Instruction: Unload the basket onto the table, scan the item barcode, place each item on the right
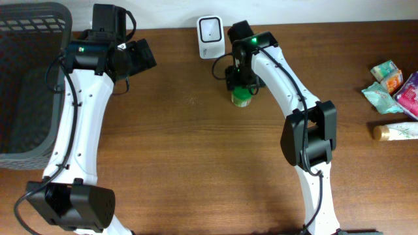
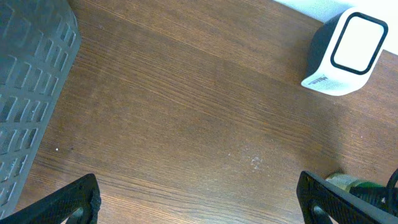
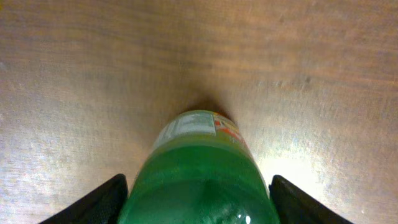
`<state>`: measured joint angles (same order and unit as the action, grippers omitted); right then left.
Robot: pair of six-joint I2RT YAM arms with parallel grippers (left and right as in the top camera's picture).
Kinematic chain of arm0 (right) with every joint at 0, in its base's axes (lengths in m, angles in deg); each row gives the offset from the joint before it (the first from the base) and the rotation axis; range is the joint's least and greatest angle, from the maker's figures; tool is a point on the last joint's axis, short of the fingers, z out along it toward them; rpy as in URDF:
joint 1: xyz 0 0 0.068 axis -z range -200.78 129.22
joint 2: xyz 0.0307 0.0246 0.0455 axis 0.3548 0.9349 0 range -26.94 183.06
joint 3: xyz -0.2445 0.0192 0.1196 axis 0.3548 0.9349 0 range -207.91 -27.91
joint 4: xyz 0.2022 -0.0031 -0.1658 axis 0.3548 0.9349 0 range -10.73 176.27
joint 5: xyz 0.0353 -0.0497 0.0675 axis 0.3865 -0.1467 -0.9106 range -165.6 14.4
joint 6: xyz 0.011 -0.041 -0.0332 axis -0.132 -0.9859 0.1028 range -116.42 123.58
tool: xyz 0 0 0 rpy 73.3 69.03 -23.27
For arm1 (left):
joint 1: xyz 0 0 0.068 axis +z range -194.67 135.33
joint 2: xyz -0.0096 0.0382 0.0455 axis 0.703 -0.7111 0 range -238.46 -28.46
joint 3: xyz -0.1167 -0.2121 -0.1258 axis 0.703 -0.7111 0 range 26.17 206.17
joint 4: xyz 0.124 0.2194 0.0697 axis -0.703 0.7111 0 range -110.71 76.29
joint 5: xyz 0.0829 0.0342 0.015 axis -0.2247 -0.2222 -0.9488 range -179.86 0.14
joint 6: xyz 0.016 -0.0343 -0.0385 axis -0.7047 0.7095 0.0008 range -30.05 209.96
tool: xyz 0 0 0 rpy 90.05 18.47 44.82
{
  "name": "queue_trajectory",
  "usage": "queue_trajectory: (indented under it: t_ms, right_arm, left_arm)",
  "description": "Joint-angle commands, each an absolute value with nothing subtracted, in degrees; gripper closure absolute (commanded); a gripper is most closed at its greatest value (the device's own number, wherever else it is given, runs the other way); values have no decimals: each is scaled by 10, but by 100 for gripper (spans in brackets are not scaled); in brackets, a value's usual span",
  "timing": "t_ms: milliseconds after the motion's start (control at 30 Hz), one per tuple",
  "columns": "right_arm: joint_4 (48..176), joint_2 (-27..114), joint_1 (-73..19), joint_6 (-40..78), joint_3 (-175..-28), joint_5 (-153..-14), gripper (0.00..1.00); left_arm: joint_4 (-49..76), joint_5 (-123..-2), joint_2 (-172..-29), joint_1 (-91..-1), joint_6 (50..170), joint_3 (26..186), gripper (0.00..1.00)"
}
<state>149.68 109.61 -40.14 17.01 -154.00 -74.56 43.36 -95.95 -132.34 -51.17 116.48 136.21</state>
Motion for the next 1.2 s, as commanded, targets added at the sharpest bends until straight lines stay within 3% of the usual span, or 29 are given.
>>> queue_trajectory:
  t_ms: [0,67,167,333,467,900,933,1000,1067,1167]
  right_arm:
    - [1513,1069,-406,176,-1536,-750,17]
    - [1529,1069,-406,159,-1536,-750,11]
    - [1539,1069,-406,39,-1536,-750,2]
    - [1537,1070,-390,21,-1540,-816,1]
    - [1523,1075,-390,-172,-1540,-814,1]
    - [1522,1085,-387,-232,-1512,-811,0]
    - [1515,1085,-387,-232,-1511,-810,11]
    - [1514,1085,-386,-232,-1511,-806,12]
    - [1513,1085,-383,-231,-1511,-801,25]
    - [1513,1085,-383,-229,-1511,-801,31]
  left_arm:
    - [435,-966,-1327,-513,1153,1360,1]
    - [435,-966,-1327,-513,1153,1360,1]
    - [435,-966,-1327,-513,1153,1360,1]
    - [435,-966,-1327,-513,1153,1360,1]
    - [435,-966,-1327,-513,1153,1360,1]
    - [435,-966,-1327,-513,1153,1360,1]
    - [435,-966,-1327,-513,1153,1360,1]
    - [435,-966,-1327,-513,1153,1360,1]
    - [435,-966,-1327,-513,1153,1360,1]
    - [435,-966,-1327,-513,1153,1360,1]
